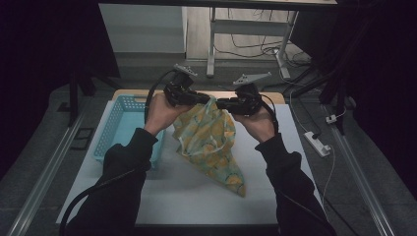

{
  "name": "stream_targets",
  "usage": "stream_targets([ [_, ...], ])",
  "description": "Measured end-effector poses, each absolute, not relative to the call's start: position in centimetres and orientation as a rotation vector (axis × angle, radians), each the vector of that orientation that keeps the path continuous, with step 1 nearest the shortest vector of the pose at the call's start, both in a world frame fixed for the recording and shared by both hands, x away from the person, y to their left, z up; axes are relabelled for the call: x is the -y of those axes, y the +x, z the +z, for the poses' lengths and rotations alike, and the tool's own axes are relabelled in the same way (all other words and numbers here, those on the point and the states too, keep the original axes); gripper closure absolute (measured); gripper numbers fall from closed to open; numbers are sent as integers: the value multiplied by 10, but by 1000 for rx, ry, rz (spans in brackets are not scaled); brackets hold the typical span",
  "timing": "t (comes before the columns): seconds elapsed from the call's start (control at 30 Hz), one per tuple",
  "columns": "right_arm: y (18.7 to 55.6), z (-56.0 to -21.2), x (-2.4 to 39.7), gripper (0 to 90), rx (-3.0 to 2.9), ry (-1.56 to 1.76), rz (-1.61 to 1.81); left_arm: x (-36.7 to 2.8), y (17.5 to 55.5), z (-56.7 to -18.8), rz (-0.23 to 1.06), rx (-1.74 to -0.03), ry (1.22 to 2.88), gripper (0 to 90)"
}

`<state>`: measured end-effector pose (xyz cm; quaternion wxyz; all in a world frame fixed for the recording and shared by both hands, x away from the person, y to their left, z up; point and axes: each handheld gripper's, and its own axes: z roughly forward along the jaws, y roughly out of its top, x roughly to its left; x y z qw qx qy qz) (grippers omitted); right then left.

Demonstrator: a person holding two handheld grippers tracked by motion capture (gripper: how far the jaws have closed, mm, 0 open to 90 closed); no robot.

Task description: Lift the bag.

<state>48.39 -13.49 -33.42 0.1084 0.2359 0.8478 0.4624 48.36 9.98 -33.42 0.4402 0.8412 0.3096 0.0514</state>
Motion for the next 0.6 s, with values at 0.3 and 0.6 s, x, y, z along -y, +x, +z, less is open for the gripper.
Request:
stream_targets([
  [0.3,485,-328,141,651,-2484,708,1374,-103,481,-334,134,-759,2070,535],
  [0.6,485,-326,146,519,-2493,724,1364,-112,466,-325,176,-726,2062,349],
])
